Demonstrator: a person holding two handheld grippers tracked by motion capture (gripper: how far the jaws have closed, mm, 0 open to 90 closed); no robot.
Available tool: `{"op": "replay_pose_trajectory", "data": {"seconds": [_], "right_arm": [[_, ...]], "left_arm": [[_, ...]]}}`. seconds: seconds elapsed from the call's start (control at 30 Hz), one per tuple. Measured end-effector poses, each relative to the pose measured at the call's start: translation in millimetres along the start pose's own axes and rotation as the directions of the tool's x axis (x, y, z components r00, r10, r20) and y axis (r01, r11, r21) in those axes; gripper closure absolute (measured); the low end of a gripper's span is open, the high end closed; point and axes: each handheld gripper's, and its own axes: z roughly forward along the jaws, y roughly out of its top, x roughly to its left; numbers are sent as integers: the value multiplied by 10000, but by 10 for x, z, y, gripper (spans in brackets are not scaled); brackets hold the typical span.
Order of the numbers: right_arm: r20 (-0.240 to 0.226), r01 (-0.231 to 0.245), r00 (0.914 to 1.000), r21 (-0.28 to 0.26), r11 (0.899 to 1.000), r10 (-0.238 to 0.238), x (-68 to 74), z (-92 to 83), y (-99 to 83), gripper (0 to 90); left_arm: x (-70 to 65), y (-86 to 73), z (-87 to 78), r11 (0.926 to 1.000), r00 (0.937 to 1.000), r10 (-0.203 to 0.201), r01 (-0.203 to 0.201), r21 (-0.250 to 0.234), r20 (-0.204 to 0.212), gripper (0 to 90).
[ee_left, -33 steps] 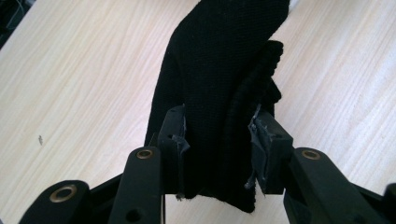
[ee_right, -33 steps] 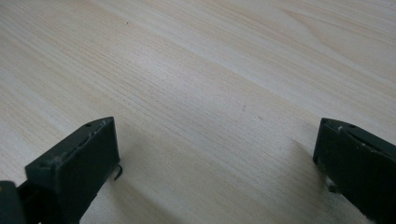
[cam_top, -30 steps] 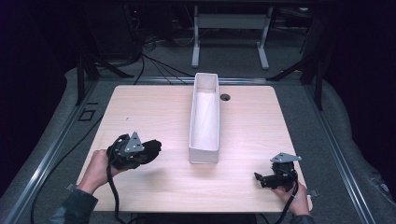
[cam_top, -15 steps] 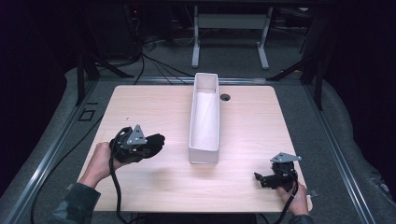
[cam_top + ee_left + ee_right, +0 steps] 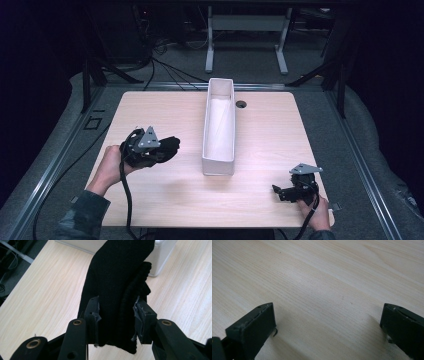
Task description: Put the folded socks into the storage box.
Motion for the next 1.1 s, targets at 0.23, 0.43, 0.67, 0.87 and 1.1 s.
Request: {"op": "replay_pose_trajectory", "data": {"seconds": [0.23,0.43,0.67,0.87,1.1], "right_arm": [[0,-6,10000,5,10000,6,0,0,0,0],[0,0,10000,0,10000,0,0,0,0,0],[-2,3,10000,-1,10000,-3,0,0,0,0],[-2,3,10000,-1,10000,-3,0,0,0,0],[-1,1,10000,-1,10000,-1,0,0,0,0]], "left_arm": [[37,109,-24,9997,9997,226,-226,-82,7,613],[53,189,-31,9993,9996,264,-265,-263,-28,611],[70,277,-43,9986,9992,408,-409,-335,-44,611],[82,369,-44,9979,9987,498,-499,-409,-48,611],[81,490,-40,9959,9973,736,-737,-528,-37,608]]}}
